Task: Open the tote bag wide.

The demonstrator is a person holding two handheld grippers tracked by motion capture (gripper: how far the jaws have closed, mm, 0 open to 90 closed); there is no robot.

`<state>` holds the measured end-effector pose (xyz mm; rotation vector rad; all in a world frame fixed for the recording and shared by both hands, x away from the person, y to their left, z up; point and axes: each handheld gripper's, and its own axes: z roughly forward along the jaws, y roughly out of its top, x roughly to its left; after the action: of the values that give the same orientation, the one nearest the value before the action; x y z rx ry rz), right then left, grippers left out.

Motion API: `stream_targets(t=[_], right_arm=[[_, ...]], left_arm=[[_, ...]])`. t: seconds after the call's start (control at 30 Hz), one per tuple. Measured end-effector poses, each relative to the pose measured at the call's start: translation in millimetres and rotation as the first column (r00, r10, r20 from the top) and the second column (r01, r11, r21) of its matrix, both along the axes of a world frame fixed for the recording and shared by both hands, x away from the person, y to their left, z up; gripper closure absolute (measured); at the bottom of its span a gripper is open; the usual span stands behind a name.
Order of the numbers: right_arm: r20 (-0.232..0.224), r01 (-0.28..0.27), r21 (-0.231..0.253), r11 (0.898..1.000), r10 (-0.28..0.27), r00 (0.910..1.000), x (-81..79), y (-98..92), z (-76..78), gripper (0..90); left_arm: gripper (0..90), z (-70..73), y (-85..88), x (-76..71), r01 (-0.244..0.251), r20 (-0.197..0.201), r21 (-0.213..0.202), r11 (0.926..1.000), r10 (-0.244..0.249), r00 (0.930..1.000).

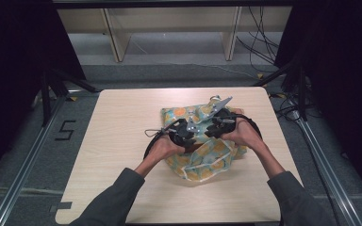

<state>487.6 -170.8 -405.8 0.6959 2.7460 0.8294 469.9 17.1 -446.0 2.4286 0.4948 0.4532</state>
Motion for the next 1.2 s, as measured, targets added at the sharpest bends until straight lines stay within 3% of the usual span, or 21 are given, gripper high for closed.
stream_targets(t=[0.07,0.13,0.2,0.23,0.33,0.43,0.5,0.53,0.6,0.63,0.67,0.7,0.8,0.83,0.87,0.9,0.93,1.0,1.07,1.13,1.2], right_arm=[[0.022,-0.019,0.007,1.0,0.019,0.9996,1.3,-2.4,0.3,71.8],[0.03,0.005,-0.017,1.0,-0.005,0.9995,0.4,-4.7,1.4,69.0],[0.029,0.039,-0.012,0.999,-0.039,0.9988,-1.0,-5.4,0.8,67.1],[0.046,0.054,-0.018,0.998,-0.053,0.9975,0.1,-9.0,2.2,66.6],[0.056,0.07,-0.029,0.997,-0.068,0.9961,-2.9,-16.5,4.5,69.7],[0.022,0.064,-0.069,0.996,-0.062,0.9978,-7.4,-24.9,-0.3,78.7],[0.007,0.067,-0.134,0.989,-0.066,0.9978,-9.7,-30.4,-9.6,85.5],[-0.001,0.055,-0.159,0.986,-0.056,0.9984,-11.2,-33.5,-14.1,88.4],[-0.007,0.05,-0.179,0.983,-0.052,0.9986,-13.7,-36.6,-18.2,89.8],[-0.023,0.047,-0.208,0.977,-0.053,0.9983,-20.8,-42.8,-24.4,90.0],[-0.026,0.052,-0.214,0.976,-0.059,0.9979,-25.0,-45.7,-26.8,90.0],[-0.031,0.043,-0.216,0.975,-0.05,0.9983,-28.4,-49.0,-29.4,90.0],[-0.066,0.015,-0.248,0.969,-0.032,0.9973,-40.5,-54.2,-39.6,90.0],[-0.076,0.013,-0.254,0.967,-0.033,0.9966,-43.7,-54.7,-42.7,90.0],[-0.076,0.013,-0.254,0.967,-0.033,0.9966,-43.7,-54.7,-42.7,90.0],[-0.069,0.01,-0.24,0.971,-0.027,0.9972,-46.4,-55.7,-43.7,90.0],[-0.069,0.01,-0.24,0.971,-0.027,0.9972,-46.4,-55.7,-43.7,90.0],[0.03,0.048,-0.061,0.997,-0.046,0.9985,-44.0,-58.3,-22.8,86.5],[0.103,0.088,0.056,0.995,-0.093,0.9904,-37.0,-60.1,-2.2,86.7],[0.189,0.126,0.079,0.989,-0.139,0.9721,-24.3,-61.0,12.1,88.9],[0.251,0.195,-0.001,0.981,-0.188,0.9495,-6.8,-64.6,19.1,89.2]], left_arm=[[89.6,4.9,0.8,4.8,-0.026,0.023,-0.013,0.9996,0.026,0.9994],[89.6,22.5,2.9,18.1,-0.056,0.076,-0.089,0.9945,0.063,0.9951],[89.6,30.1,4.1,24.4,-0.072,0.081,-0.109,0.9914,0.081,0.9934],[89.6,43.5,5.7,36.3,-0.096,0.07,-0.167,0.9813,0.109,0.9916],[89.6,58.7,7.3,51.6,-0.128,0.079,-0.201,0.9712,0.146,0.9861],[89.6,65.6,10.9,70.8,-0.169,0.079,-0.231,0.9581,0.191,0.9783],[89.6,63.5,15.3,85.3,-0.207,0.062,-0.236,0.9494,0.227,0.9718],[89.6,59.6,15.8,90.0,-0.262,0.013,-0.259,0.9298,0.274,0.9616],[89.6,57.2,19.7,99.4,-0.249,0.022,-0.252,0.9351,0.263,0.9647],[89.6,50.0,24.6,110.6,-0.286,-0.009,-0.26,0.9224,0.294,0.9558],[89.6,50.0,24.6,110.6,-0.286,-0.009,-0.26,0.9224,0.294,0.9558],[89.6,41.5,28.3,118.5,-0.308,-0.036,-0.256,0.9162,0.309,0.9503],[89.6,23.9,31.8,127.0,-0.337,-0.066,-0.235,0.9118,0.331,0.9415],[89.6,16.4,32.5,128.9,-0.362,-0.097,-0.242,0.9001,0.349,0.9321],[89.6,16.4,32.5,128.9,-0.362,-0.097,-0.242,0.9001,0.349,0.9321],[89.6,4.8,33.8,131.2,-0.389,-0.138,-0.256,0.8851,0.364,0.921],[89.6,4.8,33.8,131.2,-0.389,-0.138,-0.256,0.8851,0.364,0.921],[89.6,1.4,33.9,130.3,-0.378,-0.146,-0.258,0.889,0.351,0.9249],[89.5,6.4,33.4,127.2,-0.362,-0.141,-0.265,0.8937,0.336,0.9314],[89.5,9.2,33.5,126.1,-0.362,-0.137,-0.272,0.8917,0.336,0.9318],[89.5,15.3,34.7,122.9,-0.35,-0.132,-0.279,0.8943,0.325,0.9365]])
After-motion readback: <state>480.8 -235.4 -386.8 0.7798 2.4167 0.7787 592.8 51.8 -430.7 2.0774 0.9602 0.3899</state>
